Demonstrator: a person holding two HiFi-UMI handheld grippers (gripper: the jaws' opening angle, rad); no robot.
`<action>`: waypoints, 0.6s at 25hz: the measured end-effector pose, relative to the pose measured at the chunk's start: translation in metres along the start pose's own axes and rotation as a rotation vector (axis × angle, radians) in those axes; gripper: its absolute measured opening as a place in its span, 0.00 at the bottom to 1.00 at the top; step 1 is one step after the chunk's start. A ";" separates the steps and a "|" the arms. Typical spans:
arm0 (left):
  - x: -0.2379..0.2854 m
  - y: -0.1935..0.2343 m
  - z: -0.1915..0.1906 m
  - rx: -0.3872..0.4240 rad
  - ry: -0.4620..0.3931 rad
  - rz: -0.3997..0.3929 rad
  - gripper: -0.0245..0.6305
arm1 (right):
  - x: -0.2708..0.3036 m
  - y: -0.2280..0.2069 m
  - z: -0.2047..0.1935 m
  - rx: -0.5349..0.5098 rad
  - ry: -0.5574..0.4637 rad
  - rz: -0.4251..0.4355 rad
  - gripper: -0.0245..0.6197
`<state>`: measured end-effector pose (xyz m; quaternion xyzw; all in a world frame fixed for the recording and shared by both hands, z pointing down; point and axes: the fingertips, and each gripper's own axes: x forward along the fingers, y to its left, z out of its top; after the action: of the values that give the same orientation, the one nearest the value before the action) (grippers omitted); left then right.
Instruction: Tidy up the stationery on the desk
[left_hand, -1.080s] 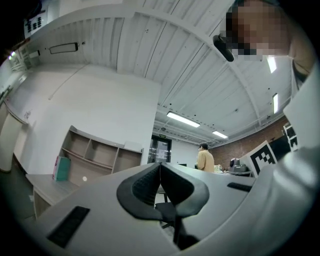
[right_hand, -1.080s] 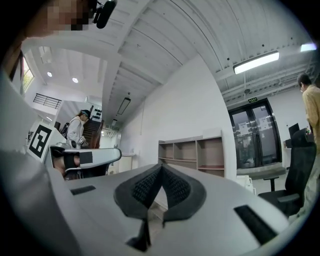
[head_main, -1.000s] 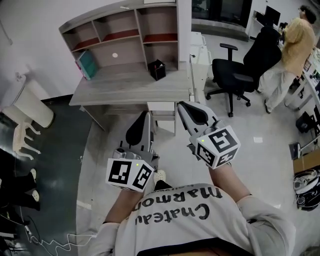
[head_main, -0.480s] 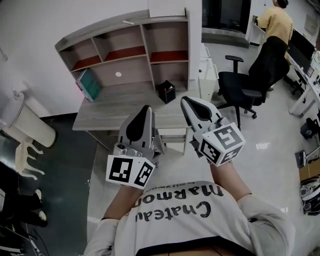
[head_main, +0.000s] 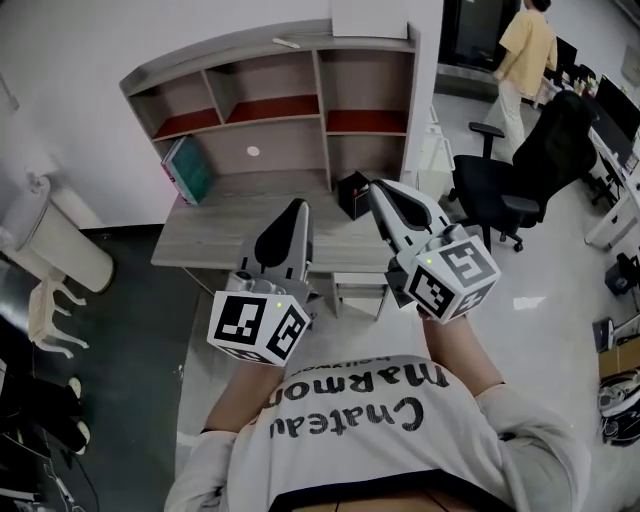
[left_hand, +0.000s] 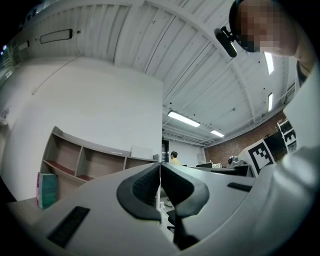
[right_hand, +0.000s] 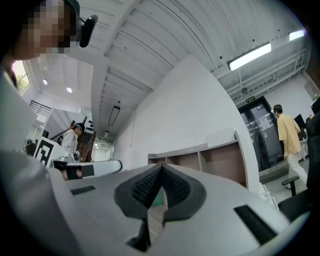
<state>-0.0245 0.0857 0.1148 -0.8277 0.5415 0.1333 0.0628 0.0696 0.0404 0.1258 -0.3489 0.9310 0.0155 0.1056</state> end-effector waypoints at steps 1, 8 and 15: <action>0.002 0.004 -0.005 -0.013 0.023 -0.011 0.06 | 0.005 0.001 -0.002 0.002 0.003 0.002 0.05; 0.005 0.031 -0.025 -0.043 0.098 -0.016 0.06 | 0.023 0.002 -0.021 0.035 0.035 -0.009 0.05; -0.005 0.044 -0.045 -0.079 0.097 0.020 0.06 | 0.017 0.004 -0.054 0.008 0.116 -0.027 0.05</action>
<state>-0.0595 0.0605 0.1613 -0.8294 0.5466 0.1151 0.0022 0.0442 0.0269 0.1751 -0.3614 0.9309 -0.0101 0.0529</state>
